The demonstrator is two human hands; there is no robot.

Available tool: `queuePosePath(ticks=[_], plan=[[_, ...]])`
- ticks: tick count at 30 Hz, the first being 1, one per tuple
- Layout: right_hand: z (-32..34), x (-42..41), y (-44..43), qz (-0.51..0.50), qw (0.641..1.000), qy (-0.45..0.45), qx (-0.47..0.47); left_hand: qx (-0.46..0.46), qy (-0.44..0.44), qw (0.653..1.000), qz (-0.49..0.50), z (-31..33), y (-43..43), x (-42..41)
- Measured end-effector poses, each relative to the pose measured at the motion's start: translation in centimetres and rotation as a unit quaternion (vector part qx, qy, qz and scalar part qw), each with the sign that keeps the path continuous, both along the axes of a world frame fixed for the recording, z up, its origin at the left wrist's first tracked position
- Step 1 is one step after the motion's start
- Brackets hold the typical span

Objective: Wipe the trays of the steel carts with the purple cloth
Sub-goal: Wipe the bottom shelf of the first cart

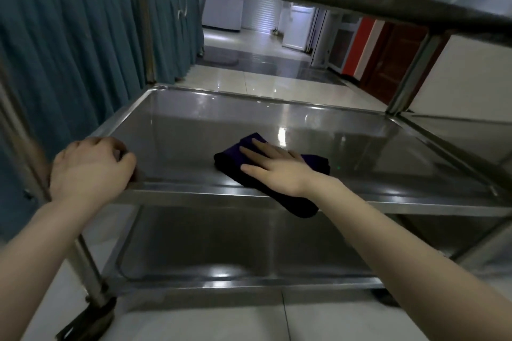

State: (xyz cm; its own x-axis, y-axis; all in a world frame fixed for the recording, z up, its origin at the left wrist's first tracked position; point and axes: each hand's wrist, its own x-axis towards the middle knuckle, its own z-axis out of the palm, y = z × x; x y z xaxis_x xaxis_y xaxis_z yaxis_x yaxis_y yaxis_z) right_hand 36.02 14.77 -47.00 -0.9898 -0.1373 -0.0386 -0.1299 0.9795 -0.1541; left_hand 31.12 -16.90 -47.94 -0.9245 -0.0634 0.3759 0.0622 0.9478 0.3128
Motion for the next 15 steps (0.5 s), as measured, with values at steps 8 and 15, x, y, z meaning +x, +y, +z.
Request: queuePosePath(ticks=[8,15], plan=[[-0.1,6.8,-2.8,0.041,0.988,0.120,0.087,0.080,0.152,0.982,-0.084,-2.0,0.2,3.5],[0.0,9.9,-4.8,0.126,0.960,0.249,0.030,0.136,0.240,0.941,-0.194,-8.2,-1.3,9.6]])
